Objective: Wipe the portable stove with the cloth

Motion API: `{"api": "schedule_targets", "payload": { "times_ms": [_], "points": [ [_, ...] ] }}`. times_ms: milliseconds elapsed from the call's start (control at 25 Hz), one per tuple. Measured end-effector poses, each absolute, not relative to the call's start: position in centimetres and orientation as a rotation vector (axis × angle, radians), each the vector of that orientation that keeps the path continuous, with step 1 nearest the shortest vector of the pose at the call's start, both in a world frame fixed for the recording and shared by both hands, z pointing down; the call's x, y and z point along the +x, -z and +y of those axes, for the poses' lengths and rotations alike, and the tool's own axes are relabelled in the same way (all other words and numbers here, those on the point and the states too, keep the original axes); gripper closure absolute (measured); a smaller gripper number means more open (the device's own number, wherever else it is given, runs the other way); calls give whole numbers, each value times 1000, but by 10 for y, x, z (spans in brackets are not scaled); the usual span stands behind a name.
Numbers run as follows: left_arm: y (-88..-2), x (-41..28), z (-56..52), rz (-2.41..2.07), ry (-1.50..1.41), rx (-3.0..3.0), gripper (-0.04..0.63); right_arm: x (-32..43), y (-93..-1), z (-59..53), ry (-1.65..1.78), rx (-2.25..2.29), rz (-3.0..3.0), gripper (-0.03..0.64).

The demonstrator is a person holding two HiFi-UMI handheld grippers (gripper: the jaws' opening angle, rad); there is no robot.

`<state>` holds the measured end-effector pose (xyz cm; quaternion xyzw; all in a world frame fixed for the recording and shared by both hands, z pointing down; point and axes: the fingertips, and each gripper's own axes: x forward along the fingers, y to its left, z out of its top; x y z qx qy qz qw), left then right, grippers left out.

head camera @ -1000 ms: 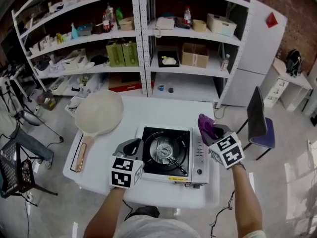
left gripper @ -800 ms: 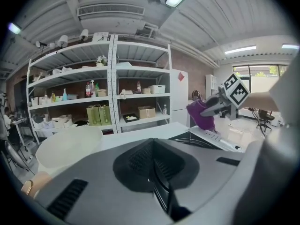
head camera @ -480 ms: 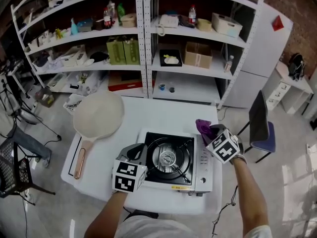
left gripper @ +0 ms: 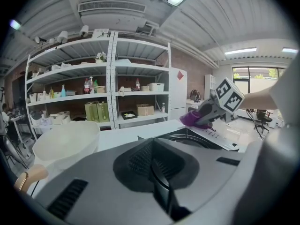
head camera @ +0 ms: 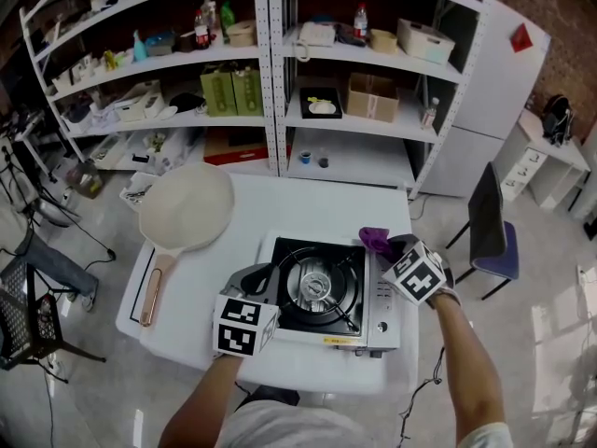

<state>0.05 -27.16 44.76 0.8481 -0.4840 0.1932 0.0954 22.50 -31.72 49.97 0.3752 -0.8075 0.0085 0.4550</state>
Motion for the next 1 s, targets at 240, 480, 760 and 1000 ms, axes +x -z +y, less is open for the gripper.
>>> {"api": "schedule_targets", "payload": {
  "times_ms": [240, 480, 760, 1000],
  "points": [
    [-449, 10, -255, -1424, -579, 2521, 592, 226, -500, -296, -26, 933, -2006, 551],
    [-447, 18, -237, -1409, -588, 2531, 592, 222, -498, -275, -30, 923, -2020, 551],
    [-448, 22, -219, -1418, -576, 2531, 592, 215, -502, -244, -3, 838, -2021, 551],
    [-448, 26, -204, -1425, -575, 2530, 592, 212, -503, -221, -12, 797, -2037, 551]
  ]
}}
